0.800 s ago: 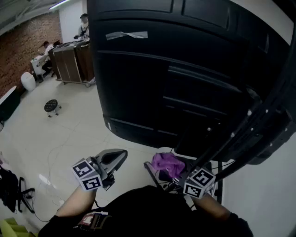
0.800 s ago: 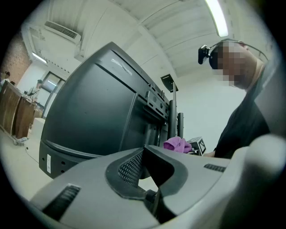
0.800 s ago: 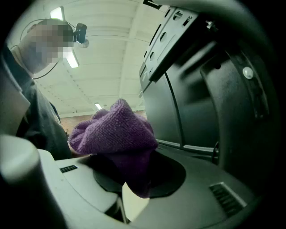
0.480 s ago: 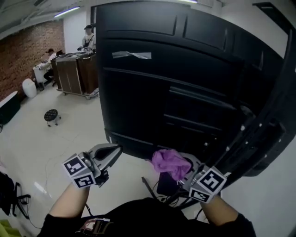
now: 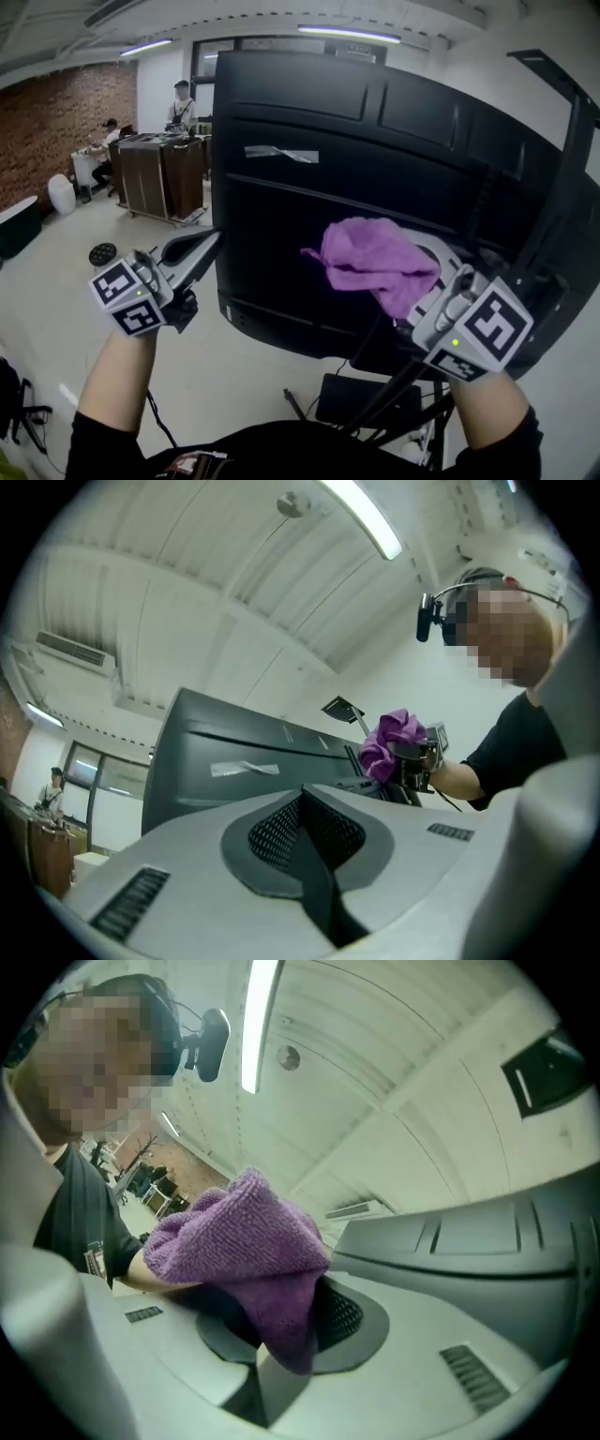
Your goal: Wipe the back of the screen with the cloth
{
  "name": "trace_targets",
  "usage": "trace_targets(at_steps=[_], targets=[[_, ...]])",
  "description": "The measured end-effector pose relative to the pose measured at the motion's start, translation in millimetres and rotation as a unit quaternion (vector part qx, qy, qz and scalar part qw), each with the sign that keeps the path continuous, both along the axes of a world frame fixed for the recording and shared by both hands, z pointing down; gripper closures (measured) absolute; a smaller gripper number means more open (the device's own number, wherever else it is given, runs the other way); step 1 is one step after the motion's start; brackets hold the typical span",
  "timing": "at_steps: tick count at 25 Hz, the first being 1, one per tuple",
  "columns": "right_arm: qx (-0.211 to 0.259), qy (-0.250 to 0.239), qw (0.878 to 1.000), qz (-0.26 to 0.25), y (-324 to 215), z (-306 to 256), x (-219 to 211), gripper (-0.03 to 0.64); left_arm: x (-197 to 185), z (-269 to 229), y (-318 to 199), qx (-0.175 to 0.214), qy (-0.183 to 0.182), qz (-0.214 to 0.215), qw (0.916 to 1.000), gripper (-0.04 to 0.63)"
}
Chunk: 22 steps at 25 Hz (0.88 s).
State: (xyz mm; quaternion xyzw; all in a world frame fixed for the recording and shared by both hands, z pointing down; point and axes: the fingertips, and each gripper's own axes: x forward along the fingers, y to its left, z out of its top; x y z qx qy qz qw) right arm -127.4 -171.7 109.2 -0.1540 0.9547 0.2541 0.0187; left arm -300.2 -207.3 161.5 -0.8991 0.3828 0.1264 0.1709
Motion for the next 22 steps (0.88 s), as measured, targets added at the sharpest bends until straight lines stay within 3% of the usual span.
trace_targets(at_steps=[7,13,16,22], targets=[[0.083,-0.009,0.995,0.053,-28.5,-88.1,-22.3,0.526,-32.5,-66.7,-9.1,0.052,0.015,-0.034,0.998,0.6],[0.167,-0.002,0.973,0.157,-81.6,-133.8,-46.6,0.526,-35.7,-94.8,-13.5,0.092,0.062,-0.027,0.9935,0.6],[0.216,0.017,0.953,0.213,-106.1,-143.8,-63.2,0.526,-29.9,-87.3,-20.8,0.085,0.048,-0.021,0.995,0.6],[0.313,0.079,0.897,0.301,-144.5,-146.9,-103.4,0.526,-45.0,-61.5,-26.4,0.064,0.018,-0.018,0.9976,0.6]])
